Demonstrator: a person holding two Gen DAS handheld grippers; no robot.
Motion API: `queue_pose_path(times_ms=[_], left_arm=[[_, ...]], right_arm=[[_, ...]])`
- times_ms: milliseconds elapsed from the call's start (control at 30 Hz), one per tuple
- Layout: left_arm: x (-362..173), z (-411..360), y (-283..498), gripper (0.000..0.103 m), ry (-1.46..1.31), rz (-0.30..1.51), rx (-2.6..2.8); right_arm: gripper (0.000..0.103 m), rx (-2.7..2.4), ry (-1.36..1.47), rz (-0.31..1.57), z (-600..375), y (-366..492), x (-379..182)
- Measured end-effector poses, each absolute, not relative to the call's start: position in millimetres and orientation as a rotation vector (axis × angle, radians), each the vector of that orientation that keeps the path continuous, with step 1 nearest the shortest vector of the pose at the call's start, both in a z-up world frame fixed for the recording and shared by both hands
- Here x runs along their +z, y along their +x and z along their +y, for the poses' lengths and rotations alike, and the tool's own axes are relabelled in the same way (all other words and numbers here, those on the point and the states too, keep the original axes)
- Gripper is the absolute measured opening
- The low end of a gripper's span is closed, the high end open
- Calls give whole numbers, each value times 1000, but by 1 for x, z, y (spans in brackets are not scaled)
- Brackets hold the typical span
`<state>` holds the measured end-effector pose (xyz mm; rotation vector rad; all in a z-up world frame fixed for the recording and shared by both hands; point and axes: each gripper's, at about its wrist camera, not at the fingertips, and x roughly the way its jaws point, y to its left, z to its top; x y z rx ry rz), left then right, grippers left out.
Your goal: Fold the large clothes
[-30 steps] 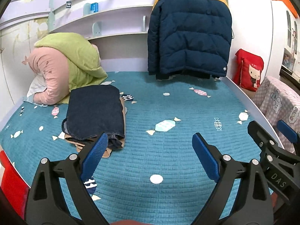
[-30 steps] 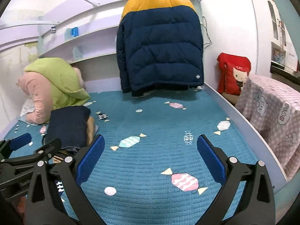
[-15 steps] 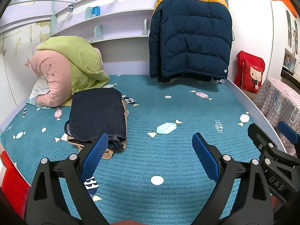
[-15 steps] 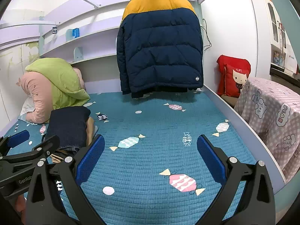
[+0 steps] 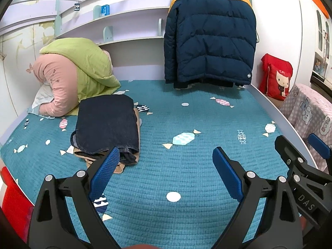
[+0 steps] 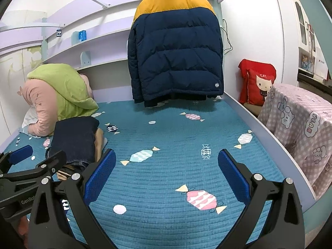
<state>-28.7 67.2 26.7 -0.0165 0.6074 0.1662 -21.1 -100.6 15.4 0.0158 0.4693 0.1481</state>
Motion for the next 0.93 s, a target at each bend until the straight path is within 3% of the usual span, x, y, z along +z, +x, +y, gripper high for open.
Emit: queue_pose_path(times_ms=[933], left_arm=[[27, 67, -32, 92, -9, 609, 179]], right_arm=[[95, 144, 14, 473, -99, -27, 14]])
